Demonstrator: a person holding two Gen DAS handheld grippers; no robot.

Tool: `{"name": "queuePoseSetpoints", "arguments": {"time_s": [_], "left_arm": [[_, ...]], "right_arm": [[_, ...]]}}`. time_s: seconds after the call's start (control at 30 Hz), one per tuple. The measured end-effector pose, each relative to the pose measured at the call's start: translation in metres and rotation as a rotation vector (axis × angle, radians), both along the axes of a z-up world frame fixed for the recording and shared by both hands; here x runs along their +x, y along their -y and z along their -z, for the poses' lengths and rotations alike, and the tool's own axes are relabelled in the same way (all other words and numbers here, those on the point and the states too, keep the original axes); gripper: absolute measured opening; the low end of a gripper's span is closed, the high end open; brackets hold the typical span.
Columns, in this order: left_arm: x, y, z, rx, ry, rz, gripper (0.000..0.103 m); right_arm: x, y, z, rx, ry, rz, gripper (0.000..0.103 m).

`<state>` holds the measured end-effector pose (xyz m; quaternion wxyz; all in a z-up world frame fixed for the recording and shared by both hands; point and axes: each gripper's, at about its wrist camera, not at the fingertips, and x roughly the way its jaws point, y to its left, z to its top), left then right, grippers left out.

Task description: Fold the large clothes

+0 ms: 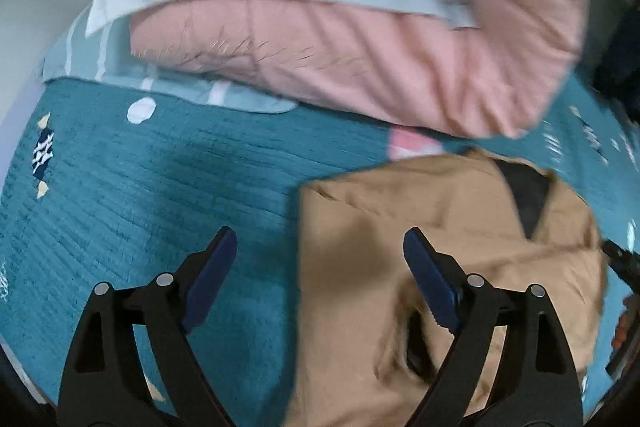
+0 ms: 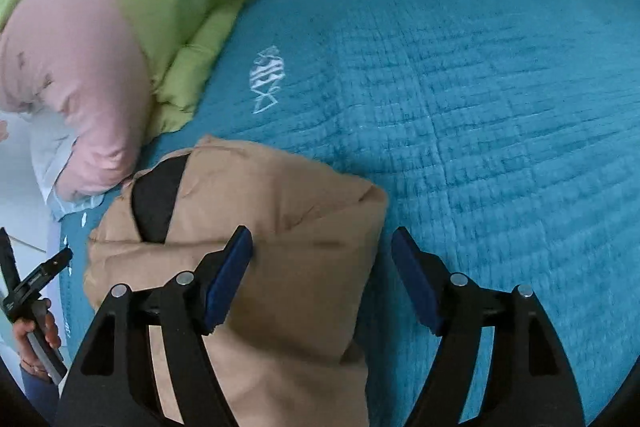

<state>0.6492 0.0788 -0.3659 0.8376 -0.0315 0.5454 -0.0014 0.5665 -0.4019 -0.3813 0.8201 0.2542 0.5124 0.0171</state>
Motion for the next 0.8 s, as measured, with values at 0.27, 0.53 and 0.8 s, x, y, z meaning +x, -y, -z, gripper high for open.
{"name": "queuePoseSetpoints", "arguments": {"time_s": [0.27,0.53,0.8], "left_arm": [[0.040,0.001,0.052,0.035,-0.138,-0.006,0.085],[0.022,0.025,0.032,0.041,-0.047,0.110,0.017],[-0.053,-0.005,-0.056,-0.182,0.145,0.091,0.016]], "right_arm": [[0.029,-0.006,0.020,-0.036,-0.052,-0.052,0.069],[0.018,-0.005,0.004,-0.055,0.034,-0.094,0.017],[-0.049,-0.028,-0.082,-0.061,0.286,-0.095,0.015]]}}
